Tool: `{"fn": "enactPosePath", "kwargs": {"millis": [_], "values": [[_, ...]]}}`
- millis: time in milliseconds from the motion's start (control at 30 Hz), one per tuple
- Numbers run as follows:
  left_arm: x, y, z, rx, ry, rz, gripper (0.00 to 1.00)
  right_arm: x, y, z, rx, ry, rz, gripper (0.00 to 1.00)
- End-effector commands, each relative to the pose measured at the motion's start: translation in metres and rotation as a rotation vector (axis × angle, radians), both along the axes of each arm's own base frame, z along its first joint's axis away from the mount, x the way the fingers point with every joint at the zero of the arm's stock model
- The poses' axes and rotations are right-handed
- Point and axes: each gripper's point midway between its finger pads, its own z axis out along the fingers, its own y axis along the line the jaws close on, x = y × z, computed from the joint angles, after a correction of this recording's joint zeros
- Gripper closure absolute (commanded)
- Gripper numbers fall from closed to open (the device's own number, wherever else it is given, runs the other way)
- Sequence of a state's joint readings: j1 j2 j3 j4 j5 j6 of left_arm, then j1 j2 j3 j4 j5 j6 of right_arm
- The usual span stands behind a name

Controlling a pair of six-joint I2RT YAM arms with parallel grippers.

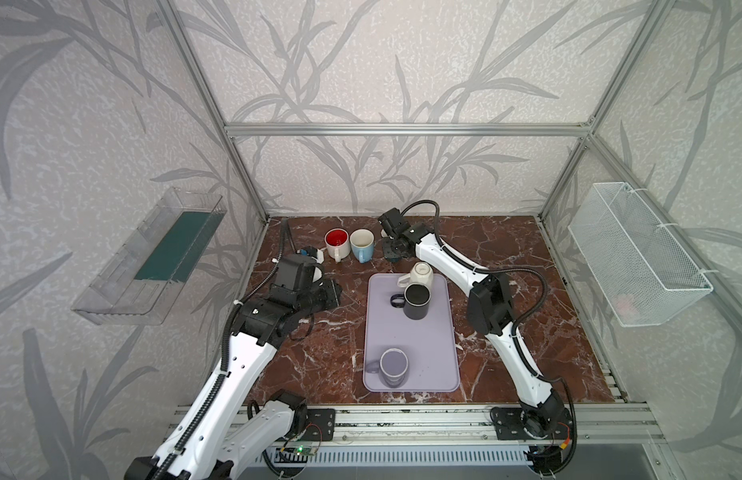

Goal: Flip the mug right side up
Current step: 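Carry the dark green mug beside the light blue mug with the right gripper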

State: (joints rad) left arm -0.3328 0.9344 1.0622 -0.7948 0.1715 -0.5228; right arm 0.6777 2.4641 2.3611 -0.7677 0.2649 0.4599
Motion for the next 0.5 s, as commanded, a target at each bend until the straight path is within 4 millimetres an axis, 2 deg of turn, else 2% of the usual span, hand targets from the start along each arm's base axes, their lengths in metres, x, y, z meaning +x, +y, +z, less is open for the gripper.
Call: {"fn": "enactPosePath", "kwargs": {"millis": [0,467], "values": [[-0.006,0.007,-0.005,0.032,0.007,0.010,0.80,0.016,0.011,0.038,0.061,-0.124,-0.035,1.00],[-0.009,0.010,-0.005,0.042,0.006,0.016,0.80,0.004,0.012,0.021,0.039,-0.165,-0.075,1.00]]}}
